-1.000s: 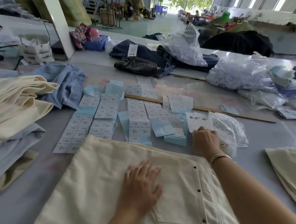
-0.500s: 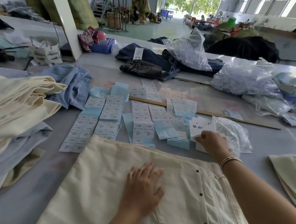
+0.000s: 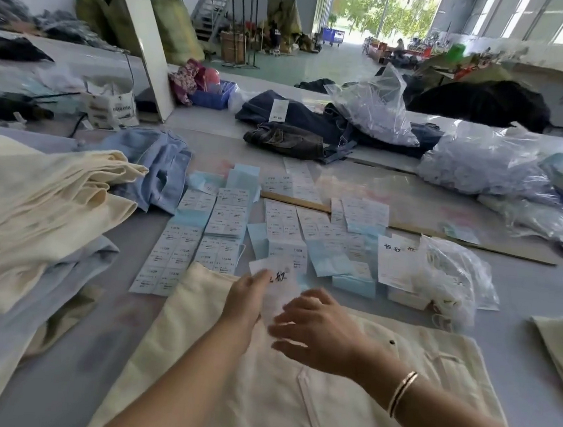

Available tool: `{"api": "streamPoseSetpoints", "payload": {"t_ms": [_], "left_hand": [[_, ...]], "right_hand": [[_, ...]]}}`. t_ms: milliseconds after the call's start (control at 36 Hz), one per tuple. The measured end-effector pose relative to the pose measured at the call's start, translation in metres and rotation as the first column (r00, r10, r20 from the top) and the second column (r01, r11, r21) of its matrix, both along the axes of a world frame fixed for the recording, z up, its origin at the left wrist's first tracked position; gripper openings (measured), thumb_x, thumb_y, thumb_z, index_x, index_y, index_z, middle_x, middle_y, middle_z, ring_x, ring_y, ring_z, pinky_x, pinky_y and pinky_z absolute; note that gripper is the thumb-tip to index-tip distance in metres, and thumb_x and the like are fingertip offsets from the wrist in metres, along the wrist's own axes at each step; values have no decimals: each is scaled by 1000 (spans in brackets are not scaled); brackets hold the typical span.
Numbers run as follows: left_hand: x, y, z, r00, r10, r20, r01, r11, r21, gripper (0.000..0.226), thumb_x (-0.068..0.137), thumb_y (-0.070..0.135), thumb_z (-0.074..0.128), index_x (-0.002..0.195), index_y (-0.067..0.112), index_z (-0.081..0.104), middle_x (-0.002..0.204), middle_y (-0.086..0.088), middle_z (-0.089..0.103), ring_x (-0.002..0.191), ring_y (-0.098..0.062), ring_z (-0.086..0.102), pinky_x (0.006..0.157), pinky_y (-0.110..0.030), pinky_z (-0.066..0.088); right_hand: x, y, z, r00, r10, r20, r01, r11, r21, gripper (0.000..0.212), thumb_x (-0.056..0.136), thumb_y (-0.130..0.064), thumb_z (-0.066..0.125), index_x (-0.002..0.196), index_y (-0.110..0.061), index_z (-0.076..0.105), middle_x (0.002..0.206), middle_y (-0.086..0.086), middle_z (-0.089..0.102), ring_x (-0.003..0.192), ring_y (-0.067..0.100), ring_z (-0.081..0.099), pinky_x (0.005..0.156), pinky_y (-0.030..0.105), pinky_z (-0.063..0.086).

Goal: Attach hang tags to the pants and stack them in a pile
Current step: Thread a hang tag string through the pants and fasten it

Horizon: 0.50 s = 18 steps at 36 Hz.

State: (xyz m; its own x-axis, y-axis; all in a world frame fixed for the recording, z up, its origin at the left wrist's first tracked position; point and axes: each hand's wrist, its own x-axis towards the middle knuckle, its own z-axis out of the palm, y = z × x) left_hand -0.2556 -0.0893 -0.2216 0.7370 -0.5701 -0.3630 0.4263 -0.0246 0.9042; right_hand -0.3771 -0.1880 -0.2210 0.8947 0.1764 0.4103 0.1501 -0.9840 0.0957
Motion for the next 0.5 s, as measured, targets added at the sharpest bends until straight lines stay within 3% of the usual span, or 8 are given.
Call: {"api": "streamPoseSetpoints", "payload": {"t_ms": [28,83,139,167,222,306,389,500], "left_hand": [[6,0,-6,980,-12,200,-19,988,153,20,95,27,54,100,12,67,94,-7,70,81,-22,63,67,-29,47],[15,3,-20,840,-199,505,-22,917,398,19,94,24,52,82,14,63,91,-10,66,84,-27,58,67,-31,42],[20,5,-32,654,-400,642,12,855,519,20,92,20,51,76,12,60,89,-10,61,90,-30,57,72,-33,43],[21,4,-38,543,-456,705,-3,839,544,18,91,19,52,83,8,64,95,-10,62,97,-30,56,78,-33,43],[22,2,-42,343,-504,793,-41,835,549,27,89,21,56,107,5,69,115,-6,63,108,-25,54,91,-31,41],[27,-4,-38,293,-560,775,62,820,569,46,87,25,53,129,10,59,134,-2,57,122,-20,51,104,-28,37],[36,-6,-39,317,-641,699,164,763,626,50,89,23,52,138,12,51,144,-2,49,130,-17,47,108,-24,33],[45,-9,-43,226,-745,627,210,666,716,59,92,29,49,148,17,36,154,-1,33,141,-12,31,113,-21,21]], "right_hand": [[4,-3,-2,999,-21,26,18,993,120,26,89,-46,53,89,-30,73,89,-14,72,86,7,62,81,28,46],[15,-17,-1,970,-208,129,132,888,440,29,90,-39,52,82,-21,74,82,-5,72,72,9,61,68,30,48],[27,-36,-2,898,-426,108,260,713,651,23,92,-30,56,90,-15,73,88,1,72,71,7,58,66,30,49],[35,-45,-4,878,-479,24,339,656,674,22,94,-29,57,99,-15,72,99,1,71,80,8,61,72,30,51],[49,-61,-13,845,-495,-202,512,643,569,30,96,-29,53,121,-17,64,125,1,63,108,17,60,91,35,49],[66,-73,-29,761,-456,-461,611,744,272,51,95,-25,50,144,-19,40,153,-2,35,138,20,35,112,39,31],[74,-76,-37,706,-434,-561,625,753,204,51,97,-28,46,147,-20,35,154,0,33,135,25,39,109,38,32],[74,-78,-37,739,-433,-516,605,763,227,38,97,-30,48,132,-17,55,138,5,52,120,26,52,102,38,40]]}}
